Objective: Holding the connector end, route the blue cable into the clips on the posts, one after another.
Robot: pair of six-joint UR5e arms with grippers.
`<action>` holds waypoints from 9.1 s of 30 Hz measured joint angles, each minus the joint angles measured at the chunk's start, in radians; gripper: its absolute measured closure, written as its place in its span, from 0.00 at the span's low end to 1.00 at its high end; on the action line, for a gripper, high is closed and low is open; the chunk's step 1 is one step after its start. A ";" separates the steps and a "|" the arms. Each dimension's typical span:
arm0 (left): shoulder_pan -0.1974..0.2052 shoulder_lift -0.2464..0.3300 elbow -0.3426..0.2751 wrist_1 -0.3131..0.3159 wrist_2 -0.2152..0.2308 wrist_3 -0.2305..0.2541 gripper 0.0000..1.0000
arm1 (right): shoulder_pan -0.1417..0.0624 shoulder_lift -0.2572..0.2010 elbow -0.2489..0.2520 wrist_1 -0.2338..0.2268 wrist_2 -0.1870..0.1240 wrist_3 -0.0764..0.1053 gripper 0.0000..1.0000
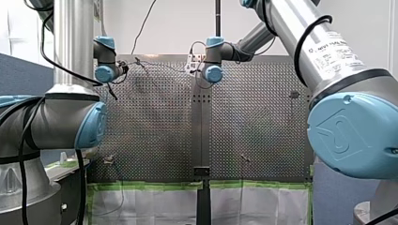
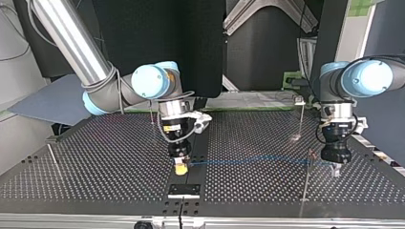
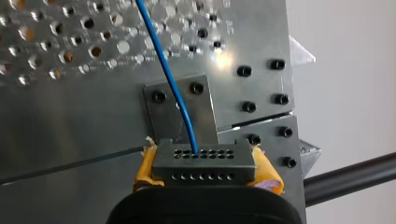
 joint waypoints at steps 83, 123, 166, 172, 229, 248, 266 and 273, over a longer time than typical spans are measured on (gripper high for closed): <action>-0.018 -0.001 0.063 -0.072 -0.056 -0.015 0.00 | 0.016 0.112 -0.115 0.054 -0.044 0.004 1.00; -0.174 0.205 -0.032 -0.413 -0.171 0.161 0.00 | 0.012 0.111 -0.129 0.067 -0.051 0.001 1.00; -0.272 0.218 -0.035 -0.696 -0.325 0.494 0.00 | 0.033 0.126 -0.130 0.081 -0.050 0.004 1.00; -0.259 0.249 -0.035 -0.660 -0.286 0.541 0.00 | 0.034 0.131 -0.130 0.080 -0.048 0.004 1.00; -0.242 0.197 0.086 -0.656 -0.232 0.519 0.00 | 0.024 0.142 -0.130 0.081 -0.051 0.004 1.00; -0.235 0.203 0.086 -0.654 -0.292 0.574 0.00 | 0.028 0.144 -0.130 0.080 -0.051 0.004 1.00; -0.229 0.203 0.086 -0.653 -0.293 0.573 0.00 | 0.022 0.146 -0.130 0.081 -0.056 0.004 1.00; -0.232 0.204 0.086 -0.654 -0.291 0.571 0.00 | 0.024 0.147 -0.130 0.083 -0.056 0.004 1.00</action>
